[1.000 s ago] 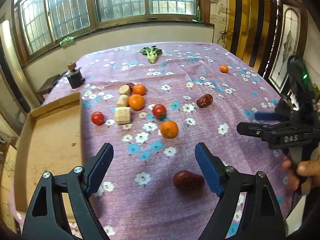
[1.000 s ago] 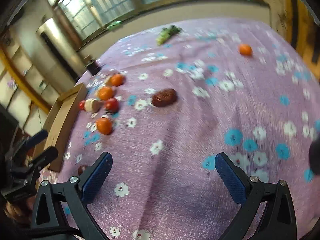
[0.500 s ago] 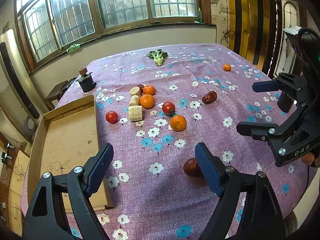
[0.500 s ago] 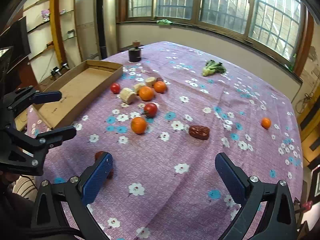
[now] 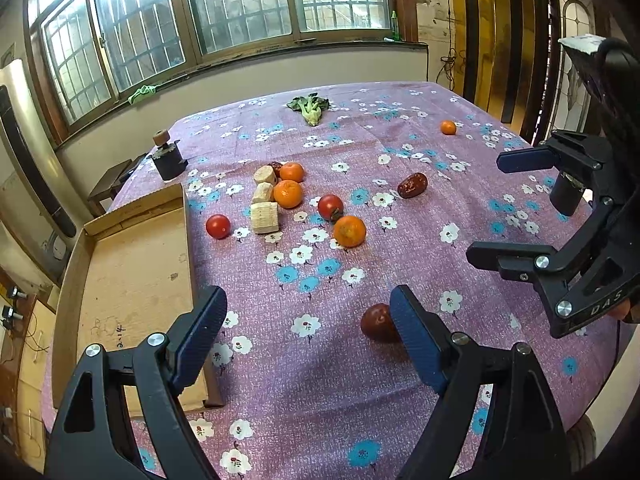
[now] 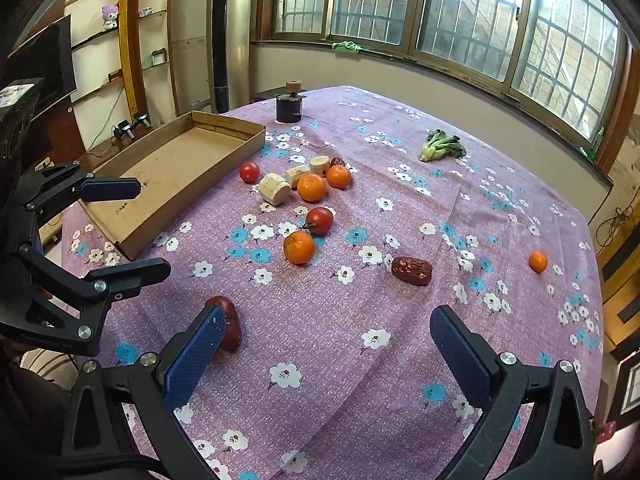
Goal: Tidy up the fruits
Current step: 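Move both tools toward the red dates lying on the cloth, then grasp the smooth red date with left tool while right tool grasps wrinkled date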
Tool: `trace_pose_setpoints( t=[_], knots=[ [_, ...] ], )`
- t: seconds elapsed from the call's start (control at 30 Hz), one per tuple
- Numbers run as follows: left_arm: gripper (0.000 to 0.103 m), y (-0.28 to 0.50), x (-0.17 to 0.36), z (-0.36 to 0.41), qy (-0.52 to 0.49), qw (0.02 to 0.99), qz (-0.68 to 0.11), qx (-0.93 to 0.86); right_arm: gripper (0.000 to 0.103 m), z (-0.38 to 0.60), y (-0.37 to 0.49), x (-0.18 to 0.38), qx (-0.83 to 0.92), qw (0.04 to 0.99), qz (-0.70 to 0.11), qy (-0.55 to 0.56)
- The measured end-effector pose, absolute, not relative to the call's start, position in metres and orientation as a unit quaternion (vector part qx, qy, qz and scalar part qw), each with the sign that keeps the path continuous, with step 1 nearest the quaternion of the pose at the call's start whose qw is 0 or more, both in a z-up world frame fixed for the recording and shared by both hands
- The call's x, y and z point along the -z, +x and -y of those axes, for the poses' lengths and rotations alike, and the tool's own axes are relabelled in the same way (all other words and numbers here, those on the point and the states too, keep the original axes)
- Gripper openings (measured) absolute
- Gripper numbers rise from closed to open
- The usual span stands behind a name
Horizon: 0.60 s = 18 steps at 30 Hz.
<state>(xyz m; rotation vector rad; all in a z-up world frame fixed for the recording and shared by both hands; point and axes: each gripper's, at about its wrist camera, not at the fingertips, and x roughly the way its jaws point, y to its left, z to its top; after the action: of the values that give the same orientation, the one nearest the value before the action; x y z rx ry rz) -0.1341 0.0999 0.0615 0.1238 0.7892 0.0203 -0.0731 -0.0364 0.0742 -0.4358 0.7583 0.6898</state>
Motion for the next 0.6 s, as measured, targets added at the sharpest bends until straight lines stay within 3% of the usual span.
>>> trace_pose_setpoints(
  t=[0.6],
  knots=[
    [0.084, -0.134, -0.0572, -0.0951, 0.061, 0.918, -0.391, 0.0, 0.103, 0.0393, -0.0685, -0.0688, -0.323, 0.846, -0.368, -0.213]
  ],
)
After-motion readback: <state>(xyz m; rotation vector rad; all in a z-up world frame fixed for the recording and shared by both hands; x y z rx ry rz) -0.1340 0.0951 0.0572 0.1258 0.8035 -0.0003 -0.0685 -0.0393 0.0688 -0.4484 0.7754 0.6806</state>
